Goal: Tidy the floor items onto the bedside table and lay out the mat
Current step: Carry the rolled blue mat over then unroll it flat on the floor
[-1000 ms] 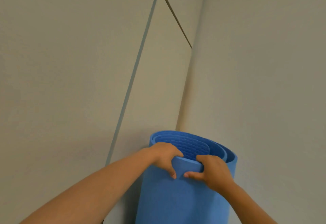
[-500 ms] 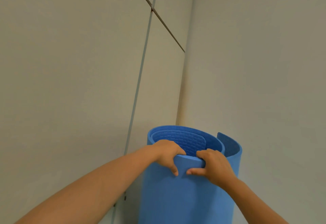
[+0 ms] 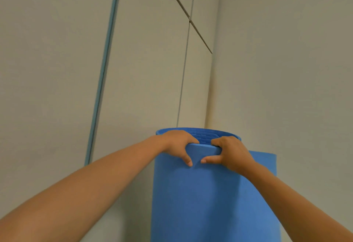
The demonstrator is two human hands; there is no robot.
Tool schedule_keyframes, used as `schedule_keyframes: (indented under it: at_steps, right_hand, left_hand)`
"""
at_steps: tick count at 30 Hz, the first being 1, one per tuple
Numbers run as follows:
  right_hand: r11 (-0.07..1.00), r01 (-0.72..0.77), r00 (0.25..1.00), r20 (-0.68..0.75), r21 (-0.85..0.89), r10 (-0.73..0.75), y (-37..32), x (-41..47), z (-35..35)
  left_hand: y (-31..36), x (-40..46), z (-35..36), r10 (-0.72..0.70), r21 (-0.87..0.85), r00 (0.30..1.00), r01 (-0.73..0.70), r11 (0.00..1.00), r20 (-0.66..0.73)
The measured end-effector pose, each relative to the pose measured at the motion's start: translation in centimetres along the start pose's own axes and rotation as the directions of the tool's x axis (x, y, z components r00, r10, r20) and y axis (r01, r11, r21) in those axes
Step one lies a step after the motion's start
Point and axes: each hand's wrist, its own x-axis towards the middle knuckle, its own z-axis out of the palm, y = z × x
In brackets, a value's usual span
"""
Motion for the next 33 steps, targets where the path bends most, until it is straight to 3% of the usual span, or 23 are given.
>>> schedule_keyframes:
  at_steps: [8, 15, 27, 33]
  right_hand:
    - [0.957, -0.173, 0.985, 0.057, 0.234, 0.165, -5.8, -3.4, -0.6]
    - [0.907, -0.18, 0.984, 0.063, 0.382, 0.169, -9.9, -5.6, -0.7]
    - [0.914, -0.115, 0.993, 0.024, 0.389, 0.114, -12.3, -8.7, -5.4]
    - [0.959, -0.017, 1.0, 0.0, 0.283, 0.018, -11.8, -8.4, -6.9]
  left_hand:
    - [1.0, -6.1, -2.1, -0.018, -0.011, 0.994, 0.019, 1.0, 0.108]
    - [2.2, -10.9, -3.5, -0.093, -0.028, 0.974, 0.1, 0.995, 0.206]
    - [7.1, -15.0, -6.9, -0.128, 0.056, 0.974, 0.12, 0.991, 0.185]
    - [8.2, -14.7, -7.4, -0.171, 0.098, 0.974, 0.158, 0.983, 0.147]
